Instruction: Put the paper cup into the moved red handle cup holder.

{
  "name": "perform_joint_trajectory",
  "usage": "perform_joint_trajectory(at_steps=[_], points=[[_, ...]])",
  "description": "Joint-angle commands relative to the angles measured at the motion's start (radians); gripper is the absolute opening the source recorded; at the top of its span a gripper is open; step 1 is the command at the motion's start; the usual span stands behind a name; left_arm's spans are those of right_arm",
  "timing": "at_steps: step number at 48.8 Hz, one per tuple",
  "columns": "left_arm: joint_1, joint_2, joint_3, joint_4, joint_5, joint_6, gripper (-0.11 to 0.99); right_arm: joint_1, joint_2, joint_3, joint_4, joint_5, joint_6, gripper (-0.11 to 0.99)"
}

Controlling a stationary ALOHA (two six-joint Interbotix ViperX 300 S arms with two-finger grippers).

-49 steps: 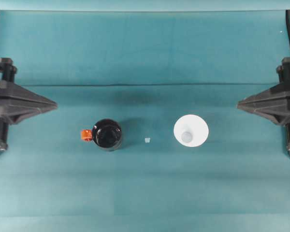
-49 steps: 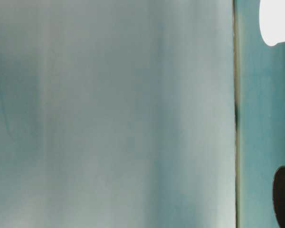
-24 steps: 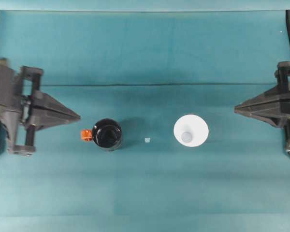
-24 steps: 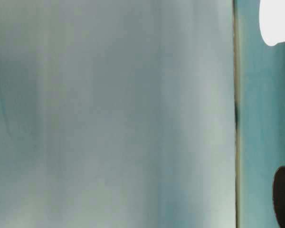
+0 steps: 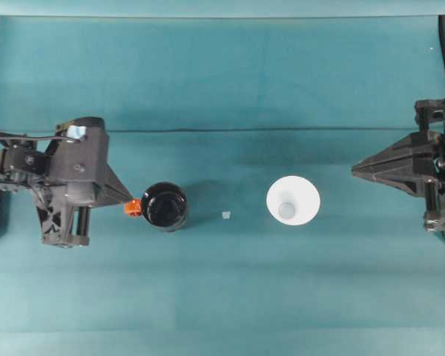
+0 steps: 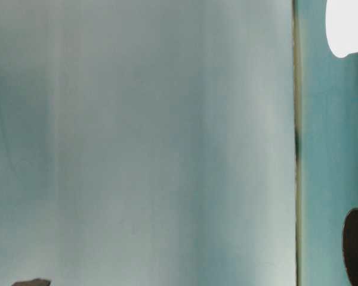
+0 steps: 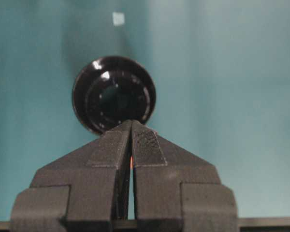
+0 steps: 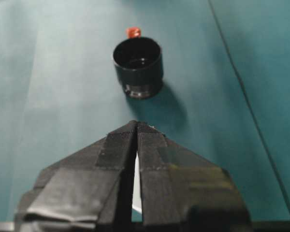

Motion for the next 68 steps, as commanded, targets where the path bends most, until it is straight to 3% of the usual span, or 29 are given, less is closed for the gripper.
perform_joint_trajectory(at_steps=[1,27,31,41,44,58,68], points=[[-0.002,0.005,-0.029,0.002,0.012,-0.002,0.02,-0.002,0.006,-0.023,0.002,-0.005,0.011,-0.08],[0.008,0.029,-0.028,0.003,0.049,-0.006,0.05,-0.003,0.006,-0.023,0.002,-0.005,0.011,-0.08],[0.008,0.041,-0.029,0.005,0.044,-0.020,0.17,-0.005,0.006,-0.023,0.002,-0.005,0.011,-0.08],[0.018,0.075,-0.017,0.003,0.032,-0.031,0.77,-0.003,0.006,-0.023,0.002,0.003,0.011,-0.08],[0.018,0.091,-0.017,0.005,0.032,-0.031,0.89,-0.003,0.006,-0.023,0.002,0.005,0.011,-0.08],[0.035,0.192,-0.002,0.003,0.023,-0.029,0.89,-0.003,0.006,-0.023,0.002,0.008,0.011,-0.08],[0.038,0.256,0.015,0.005,-0.034,-0.031,0.89,-0.005,0.006,-0.023,0.002,0.008,0.011,-0.08]])
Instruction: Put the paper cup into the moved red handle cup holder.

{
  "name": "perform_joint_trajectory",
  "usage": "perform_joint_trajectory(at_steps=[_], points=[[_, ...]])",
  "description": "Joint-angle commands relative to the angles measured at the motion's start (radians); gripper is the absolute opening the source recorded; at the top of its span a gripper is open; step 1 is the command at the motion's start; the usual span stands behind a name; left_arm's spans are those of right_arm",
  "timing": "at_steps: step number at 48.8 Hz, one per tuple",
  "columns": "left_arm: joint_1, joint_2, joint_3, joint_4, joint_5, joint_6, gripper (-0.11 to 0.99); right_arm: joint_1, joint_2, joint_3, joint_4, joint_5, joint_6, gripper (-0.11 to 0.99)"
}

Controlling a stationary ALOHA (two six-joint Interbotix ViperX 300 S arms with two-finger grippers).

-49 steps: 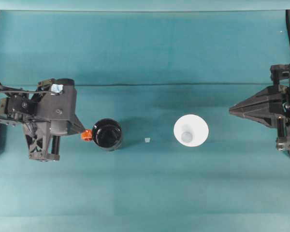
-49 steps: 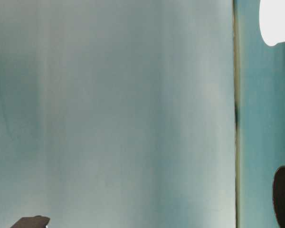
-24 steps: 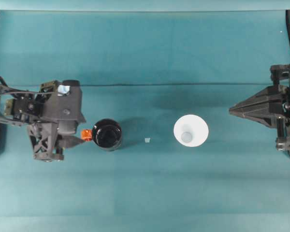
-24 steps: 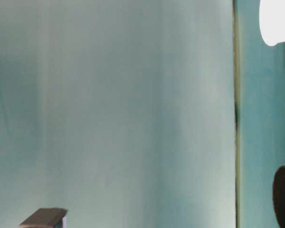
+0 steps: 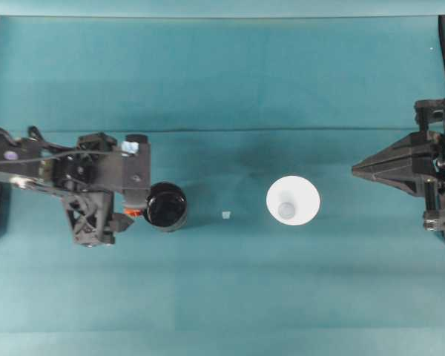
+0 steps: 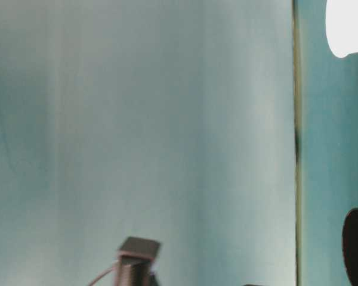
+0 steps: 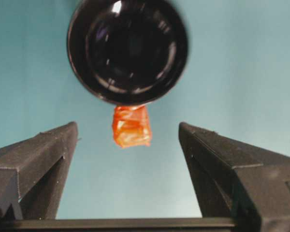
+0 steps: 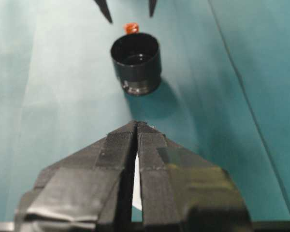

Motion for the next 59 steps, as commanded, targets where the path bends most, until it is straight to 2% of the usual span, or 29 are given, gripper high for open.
perform_joint_trajectory(at_steps=[1,19,26,48,54,56,59], points=[[0.000,0.018,-0.005,0.000,-0.028,-0.002,0.89,0.000,0.006,-0.023,0.002,-0.005,0.009,-0.08],[0.003,0.117,0.005,0.002,-0.074,-0.002,0.89,-0.002,0.006,-0.021,0.002,0.002,0.009,-0.08],[0.006,0.120,0.005,0.000,-0.100,-0.002,0.89,-0.002,0.006,-0.020,0.002,0.000,0.011,-0.08],[0.009,0.120,0.011,0.002,-0.100,-0.002,0.88,-0.002,0.006,-0.018,0.002,0.002,0.012,-0.08],[0.009,0.120,0.011,0.000,-0.100,-0.005,0.80,-0.002,0.006,-0.017,0.002,0.002,0.011,-0.08],[0.006,0.120,0.011,0.002,-0.100,-0.005,0.74,-0.002,0.006,-0.017,0.002,0.002,0.012,-0.08],[0.003,0.120,0.009,0.000,-0.100,-0.005,0.60,-0.002,0.006,-0.017,0.002,0.002,0.012,-0.08]])
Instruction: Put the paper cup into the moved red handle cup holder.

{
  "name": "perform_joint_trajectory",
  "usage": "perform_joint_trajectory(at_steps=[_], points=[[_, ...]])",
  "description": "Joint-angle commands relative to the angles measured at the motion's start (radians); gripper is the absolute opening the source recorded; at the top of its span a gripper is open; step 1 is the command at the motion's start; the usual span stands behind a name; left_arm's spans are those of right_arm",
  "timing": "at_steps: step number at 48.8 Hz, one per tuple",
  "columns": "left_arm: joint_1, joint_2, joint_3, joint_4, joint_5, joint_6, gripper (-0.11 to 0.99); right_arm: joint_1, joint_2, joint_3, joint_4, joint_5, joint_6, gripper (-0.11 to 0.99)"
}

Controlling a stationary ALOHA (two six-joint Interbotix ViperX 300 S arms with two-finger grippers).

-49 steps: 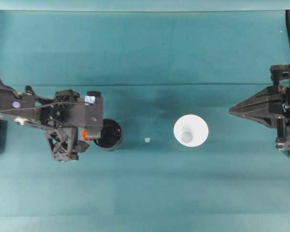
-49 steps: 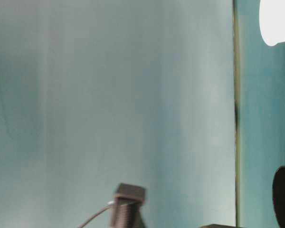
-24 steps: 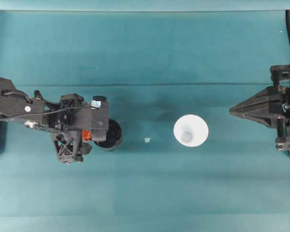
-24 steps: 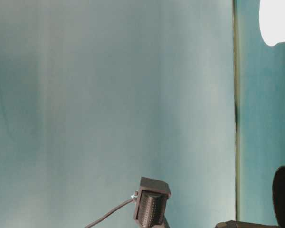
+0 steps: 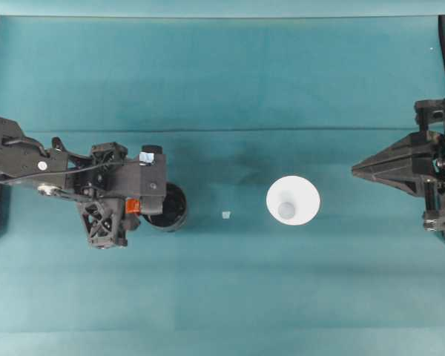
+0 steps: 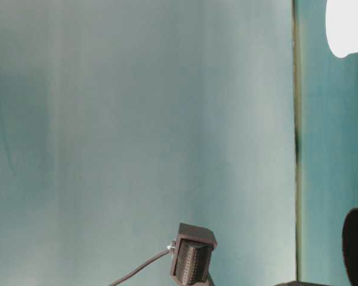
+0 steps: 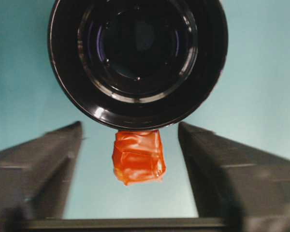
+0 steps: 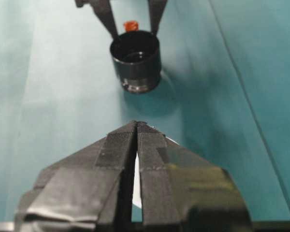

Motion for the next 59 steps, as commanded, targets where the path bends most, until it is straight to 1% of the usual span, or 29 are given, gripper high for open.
perform_joint_trajectory(at_steps=[1,5,6,7,8,13,23,26,27,32,35,39,46,49,50,52,59], points=[[-0.006,-0.003,-0.008,0.000,-0.005,-0.002,0.54,-0.002,0.006,-0.018,0.002,-0.005,0.012,-0.08],[-0.011,-0.003,-0.011,0.002,-0.006,0.005,0.32,-0.002,0.006,-0.018,0.002,-0.005,0.012,-0.08],[-0.012,-0.003,-0.011,0.002,-0.005,0.005,0.27,-0.002,0.006,-0.018,0.002,-0.005,0.012,-0.08],[-0.012,-0.003,-0.012,0.002,-0.005,0.006,0.26,-0.002,0.006,-0.018,0.002,-0.006,0.012,-0.08],[-0.014,-0.003,-0.014,0.000,-0.005,0.006,0.26,-0.002,0.006,-0.018,0.003,-0.005,0.012,-0.08],[-0.014,-0.003,-0.015,0.002,-0.005,0.008,0.26,-0.002,0.006,-0.018,0.002,-0.006,0.012,-0.08],[-0.025,-0.011,-0.051,0.000,0.017,0.009,0.26,-0.002,0.006,-0.018,0.002,-0.005,0.012,-0.08],[-0.023,-0.023,-0.078,0.002,0.035,0.009,0.26,-0.002,0.006,-0.018,0.002,-0.005,0.012,-0.08],[-0.025,-0.026,-0.091,0.000,0.043,0.011,0.26,-0.002,0.006,-0.018,0.002,-0.005,0.012,-0.08],[-0.025,-0.038,-0.164,0.002,0.100,0.018,0.26,-0.002,0.006,-0.018,0.002,-0.005,0.014,-0.08],[-0.025,-0.034,-0.202,0.000,0.126,0.021,0.26,-0.002,0.006,-0.018,0.002,-0.005,0.018,-0.08],[-0.023,-0.028,-0.245,0.003,0.149,0.025,0.26,-0.002,0.006,-0.018,0.002,-0.005,0.028,-0.08],[-0.025,0.009,-0.299,0.005,0.155,0.043,0.26,-0.002,0.006,-0.018,0.003,-0.005,0.031,-0.08],[-0.021,0.025,-0.314,0.005,0.155,0.057,0.26,-0.002,0.006,-0.018,0.002,-0.005,0.031,-0.08],[-0.021,0.031,-0.319,0.006,0.153,0.061,0.26,-0.002,0.006,-0.018,0.002,-0.005,0.031,-0.08],[-0.021,0.041,-0.328,0.005,0.153,0.072,0.26,-0.002,0.006,-0.018,0.003,-0.005,0.031,-0.08],[-0.021,0.084,-0.364,0.006,0.153,0.106,0.26,-0.002,0.006,-0.018,0.002,-0.005,0.031,-0.08]])
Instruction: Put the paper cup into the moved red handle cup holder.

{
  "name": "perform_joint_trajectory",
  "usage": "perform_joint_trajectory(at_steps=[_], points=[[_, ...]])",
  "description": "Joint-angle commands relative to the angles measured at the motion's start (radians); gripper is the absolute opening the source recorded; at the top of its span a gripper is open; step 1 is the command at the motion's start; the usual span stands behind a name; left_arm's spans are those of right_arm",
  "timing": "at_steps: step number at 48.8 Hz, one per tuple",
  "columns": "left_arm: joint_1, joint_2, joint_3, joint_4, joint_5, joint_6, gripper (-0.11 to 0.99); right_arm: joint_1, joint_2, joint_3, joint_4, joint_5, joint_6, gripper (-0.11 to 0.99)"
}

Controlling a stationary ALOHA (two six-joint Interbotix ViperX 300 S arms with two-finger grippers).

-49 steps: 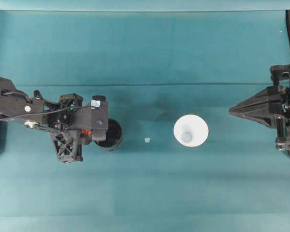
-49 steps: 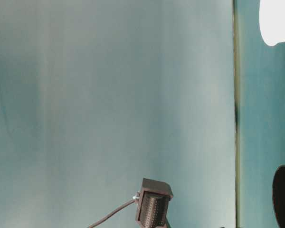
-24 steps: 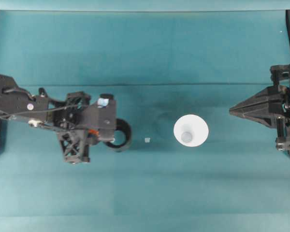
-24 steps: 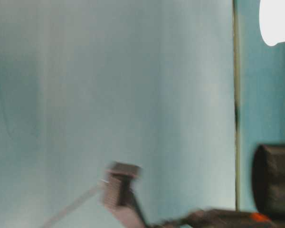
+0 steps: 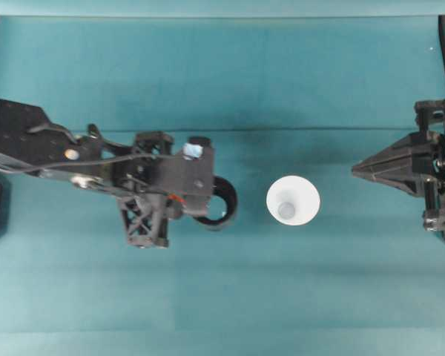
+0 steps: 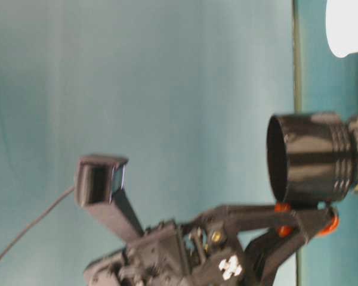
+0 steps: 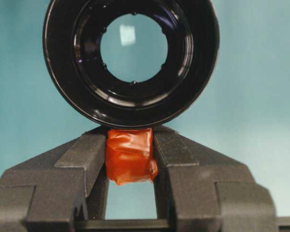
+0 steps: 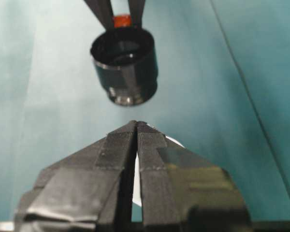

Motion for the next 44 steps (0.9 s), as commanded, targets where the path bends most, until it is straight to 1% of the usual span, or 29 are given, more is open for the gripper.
perform_joint_trajectory(at_steps=[1,8,12,14,16,19,20,24,29,30,37,40,44], points=[[0.000,0.015,-0.038,0.002,-0.006,0.012,0.26,-0.002,0.006,-0.017,0.002,-0.005,0.008,-0.08],[0.000,0.051,-0.064,0.003,-0.005,0.015,0.26,-0.002,0.006,-0.017,0.003,-0.005,0.008,-0.08],[0.002,0.069,-0.072,0.003,-0.005,0.017,0.26,-0.002,0.006,-0.017,0.002,-0.005,0.008,-0.08],[0.005,0.075,-0.072,0.002,-0.003,0.017,0.26,-0.002,0.006,-0.017,0.003,-0.005,0.008,-0.08],[0.008,0.081,-0.072,0.003,-0.003,0.015,0.26,-0.002,0.006,-0.017,0.002,-0.005,0.008,-0.08],[0.017,0.092,-0.072,0.003,0.000,0.015,0.26,-0.002,0.006,-0.017,0.002,-0.006,0.008,-0.08],[0.018,0.094,-0.072,0.002,-0.002,0.015,0.26,-0.002,0.006,-0.017,0.002,-0.005,0.008,-0.08],[0.026,0.104,-0.074,0.003,-0.002,0.015,0.26,-0.002,0.006,-0.017,0.002,-0.006,0.008,-0.08],[0.032,0.121,-0.072,0.003,-0.003,0.015,0.26,-0.003,0.006,-0.017,0.002,-0.005,0.008,-0.08],[0.032,0.124,-0.072,0.002,-0.005,0.015,0.26,-0.003,0.006,-0.017,0.002,-0.005,0.008,-0.08],[0.032,0.153,-0.072,0.003,-0.009,0.017,0.26,-0.005,0.006,-0.015,0.002,-0.005,0.008,-0.08],[0.031,0.166,-0.072,0.002,-0.015,0.017,0.26,-0.008,0.006,-0.015,0.002,-0.005,0.008,-0.08],[0.031,0.175,-0.074,0.003,-0.020,0.017,0.26,-0.011,0.006,-0.014,0.002,-0.006,0.008,-0.08]])
